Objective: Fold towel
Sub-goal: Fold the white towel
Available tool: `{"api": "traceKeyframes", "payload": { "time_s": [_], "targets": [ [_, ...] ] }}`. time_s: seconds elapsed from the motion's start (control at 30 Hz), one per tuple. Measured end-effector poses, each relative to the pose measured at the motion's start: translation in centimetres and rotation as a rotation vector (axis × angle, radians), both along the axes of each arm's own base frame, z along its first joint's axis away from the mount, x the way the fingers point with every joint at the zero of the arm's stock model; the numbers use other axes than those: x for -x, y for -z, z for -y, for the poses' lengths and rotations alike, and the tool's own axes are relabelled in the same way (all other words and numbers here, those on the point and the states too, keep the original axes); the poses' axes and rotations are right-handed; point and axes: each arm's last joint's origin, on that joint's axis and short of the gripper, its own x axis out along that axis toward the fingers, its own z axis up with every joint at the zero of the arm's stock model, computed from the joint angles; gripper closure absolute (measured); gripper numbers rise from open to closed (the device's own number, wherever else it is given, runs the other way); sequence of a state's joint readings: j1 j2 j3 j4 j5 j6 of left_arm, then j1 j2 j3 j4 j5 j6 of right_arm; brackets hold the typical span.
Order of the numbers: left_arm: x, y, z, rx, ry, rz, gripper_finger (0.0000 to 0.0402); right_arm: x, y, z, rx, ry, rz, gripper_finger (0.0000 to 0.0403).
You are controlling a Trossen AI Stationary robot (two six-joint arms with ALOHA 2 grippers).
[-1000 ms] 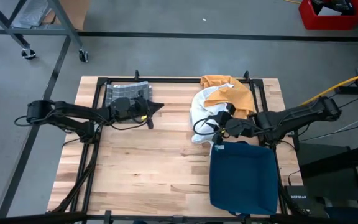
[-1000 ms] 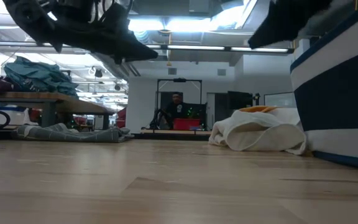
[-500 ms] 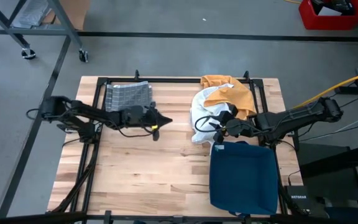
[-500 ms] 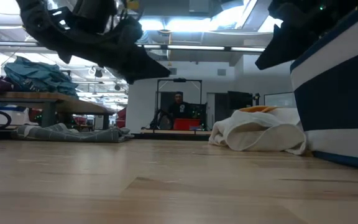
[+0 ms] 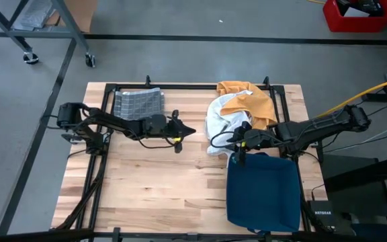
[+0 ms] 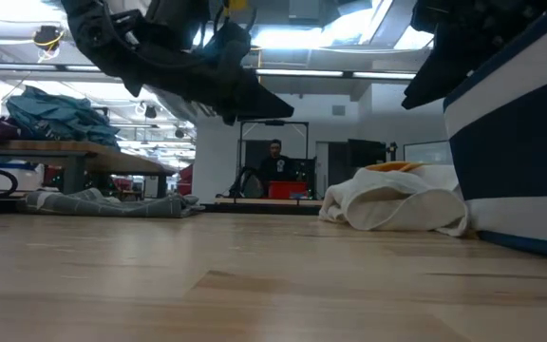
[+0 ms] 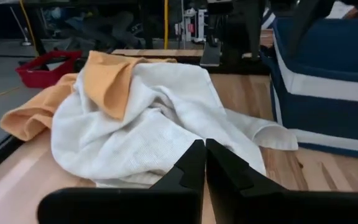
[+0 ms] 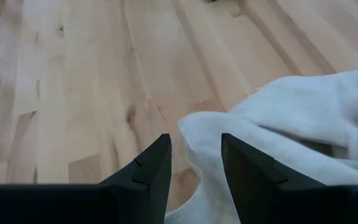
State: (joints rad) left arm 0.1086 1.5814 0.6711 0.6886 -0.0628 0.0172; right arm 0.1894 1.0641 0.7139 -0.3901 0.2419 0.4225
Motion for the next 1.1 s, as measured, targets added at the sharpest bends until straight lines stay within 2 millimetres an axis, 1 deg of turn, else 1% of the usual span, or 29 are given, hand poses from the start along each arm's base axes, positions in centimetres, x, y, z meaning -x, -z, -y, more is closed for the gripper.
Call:
{"api": "traceKeyframes", "payload": {
  "time_s": [0.1, 0.23, 0.3, 0.37, 0.43, 0.53, 0.9, 1.1],
  "targets": [
    [-0.4, 0.4, -0.1, 0.059, -0.014, -0.025, 0.0356, 0.0, 0.0, 0.0, -0.002, -0.002, 0.000, 0.0260],
    [-1.0, 0.7, 0.0, 0.137, -0.030, -0.028, 0.0289, 0.0, 0.0, 0.0, 0.000, 0.001, 0.003, 0.0260],
    [-1.2, 0.8, 0.2, 0.145, -0.026, -0.032, 0.0260, 0.0, 0.0, 0.0, 0.001, 0.001, 0.002, 0.0260],
    [-1.3, 0.7, 0.4, 0.141, -0.019, -0.026, 0.0238, 0.0, 0.0, 0.0, 0.001, 0.001, 0.001, 0.0260],
    [-1.4, 0.7, 0.6, 0.140, -0.013, -0.026, 0.0225, 0.0, 0.0, 0.0, 0.001, 0.001, -0.001, 0.0260],
    [-1.4, 0.7, 0.7, 0.140, -0.010, -0.029, 0.0218, 0.0, 0.0, 0.0, 0.002, 0.001, -0.001, 0.0260],
    [-1.4, 0.7, 0.6, 0.140, -0.011, -0.030, 0.0223, 0.0, 0.0, 0.0, 0.002, 0.001, -0.001, 0.0260],
    [-1.4, 0.8, 1.0, 0.148, -0.003, -0.036, 0.0224, 0.0, 0.0, 0.0, 0.002, 0.001, -0.002, 0.0260]
  ]
}}
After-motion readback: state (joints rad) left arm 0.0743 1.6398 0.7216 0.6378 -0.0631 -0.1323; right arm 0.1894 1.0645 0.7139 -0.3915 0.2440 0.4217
